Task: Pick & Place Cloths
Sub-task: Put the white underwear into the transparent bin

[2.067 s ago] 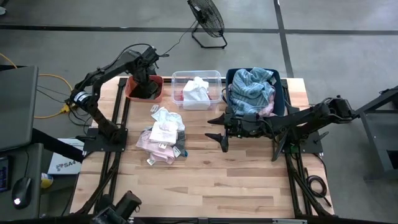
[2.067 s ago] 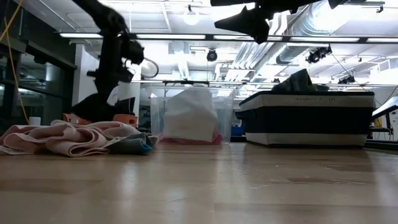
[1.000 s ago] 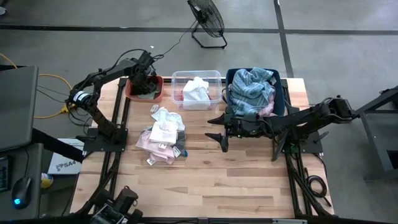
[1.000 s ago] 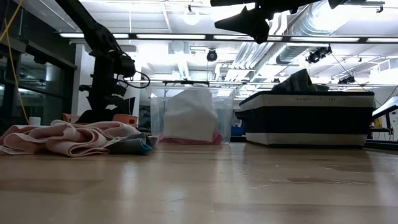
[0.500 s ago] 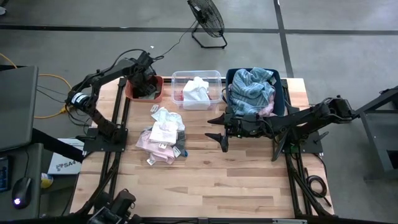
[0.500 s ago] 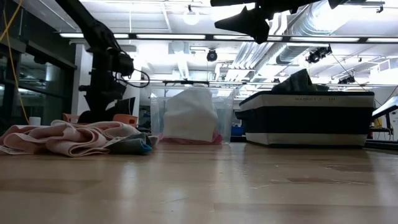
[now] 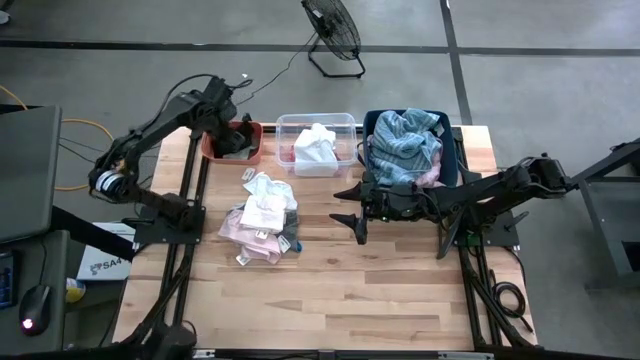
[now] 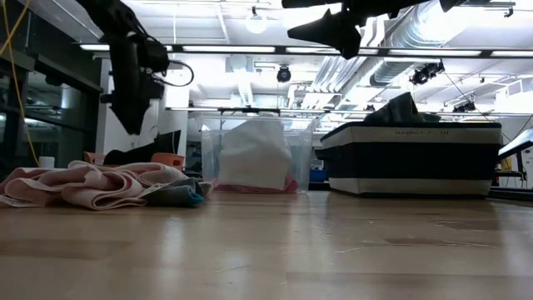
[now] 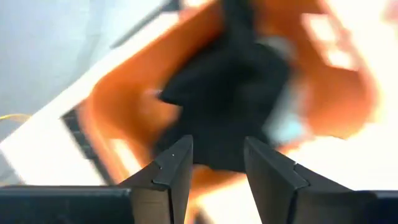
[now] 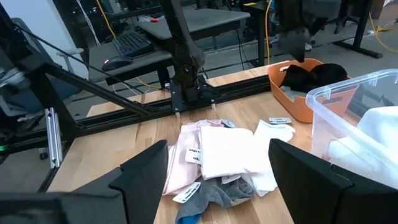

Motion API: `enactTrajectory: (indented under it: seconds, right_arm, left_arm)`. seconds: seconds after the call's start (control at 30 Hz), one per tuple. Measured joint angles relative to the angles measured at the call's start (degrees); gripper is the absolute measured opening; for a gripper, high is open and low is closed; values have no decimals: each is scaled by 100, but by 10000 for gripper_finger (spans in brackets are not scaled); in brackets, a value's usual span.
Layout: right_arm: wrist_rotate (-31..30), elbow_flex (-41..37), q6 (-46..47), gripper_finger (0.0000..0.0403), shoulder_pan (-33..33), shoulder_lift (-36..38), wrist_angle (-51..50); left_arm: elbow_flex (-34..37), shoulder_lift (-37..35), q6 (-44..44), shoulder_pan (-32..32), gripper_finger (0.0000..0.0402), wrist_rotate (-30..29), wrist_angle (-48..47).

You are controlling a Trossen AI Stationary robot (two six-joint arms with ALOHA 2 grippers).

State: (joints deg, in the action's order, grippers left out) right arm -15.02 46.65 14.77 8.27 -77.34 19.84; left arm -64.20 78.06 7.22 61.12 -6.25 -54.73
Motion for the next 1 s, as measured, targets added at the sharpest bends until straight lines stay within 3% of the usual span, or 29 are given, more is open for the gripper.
enactTrajectory:
  seconds: [0.13, 0.2, 0.53, 0.77, 1.0]
  right_arm:
    - [-1, 0, 43, 270, 0, 0, 0]
    - [-1, 0, 46, 270, 0, 0, 0]
    - [0, 0, 69, 270, 0, 0, -60]
    - [1, 0, 197, 270, 0, 0, -313]
    - [-1, 0, 188, 270, 0, 0, -299]
  left_arm:
    - [-2, -329, 333, -62, 140, 1501, -417]
    - [-2, -458, 485, -297, 140, 1785, -532]
    - [112, -597, 584, -2207, 140, 1839, -696]
    - [710, -595, 587, -3511, 140, 1837, -498]
    - [1392, -595, 603, -4441, 140, 1581, 327]
